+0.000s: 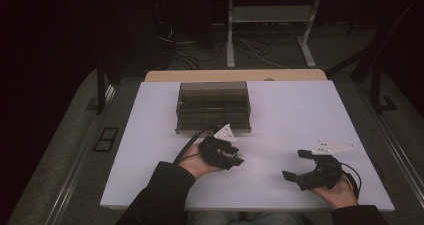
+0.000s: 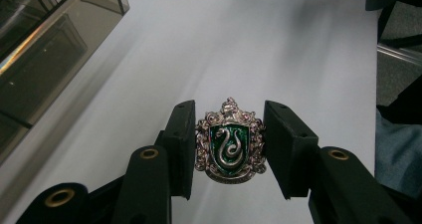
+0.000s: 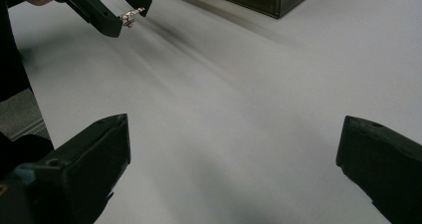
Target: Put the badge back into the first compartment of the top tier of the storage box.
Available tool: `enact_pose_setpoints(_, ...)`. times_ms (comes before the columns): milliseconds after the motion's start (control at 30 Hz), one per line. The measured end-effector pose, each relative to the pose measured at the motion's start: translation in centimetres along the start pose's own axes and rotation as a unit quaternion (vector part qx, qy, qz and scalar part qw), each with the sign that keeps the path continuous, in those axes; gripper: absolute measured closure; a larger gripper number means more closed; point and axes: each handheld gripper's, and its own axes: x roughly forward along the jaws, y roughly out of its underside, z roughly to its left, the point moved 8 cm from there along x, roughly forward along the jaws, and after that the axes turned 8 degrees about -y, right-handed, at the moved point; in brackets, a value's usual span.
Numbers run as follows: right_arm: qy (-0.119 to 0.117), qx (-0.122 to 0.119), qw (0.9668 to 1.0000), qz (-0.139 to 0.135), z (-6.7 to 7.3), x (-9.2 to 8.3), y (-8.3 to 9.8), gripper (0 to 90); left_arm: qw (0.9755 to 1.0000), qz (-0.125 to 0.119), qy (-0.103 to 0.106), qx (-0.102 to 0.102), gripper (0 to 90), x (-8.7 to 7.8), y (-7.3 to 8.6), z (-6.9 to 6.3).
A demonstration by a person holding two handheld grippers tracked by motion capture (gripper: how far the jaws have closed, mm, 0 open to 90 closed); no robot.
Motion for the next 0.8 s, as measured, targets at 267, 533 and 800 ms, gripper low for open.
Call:
enact_pose_setpoints(267,0.0,0.0,1.0,0.0,0.0,0.0,0.0,0.3,0.9999,0.003,0.01,0.003,57.1,-0.9,-0.3,0.2)
enact_pose_setpoints(533,-0.001,-0.003,0.9999,-0.01,0.0,-0.2,-0.2,0.3,1.0,-0.002,0.009,0.0,57.0,-1.9,-0.6,0.8)
enact_pose_setpoints(800,-0.004,0.004,0.9997,-0.024,-0.1,-0.6,-0.5,0.3,0.9999,-0.006,0.009,0.001,57.1,-2.9,-0.7,1.3)
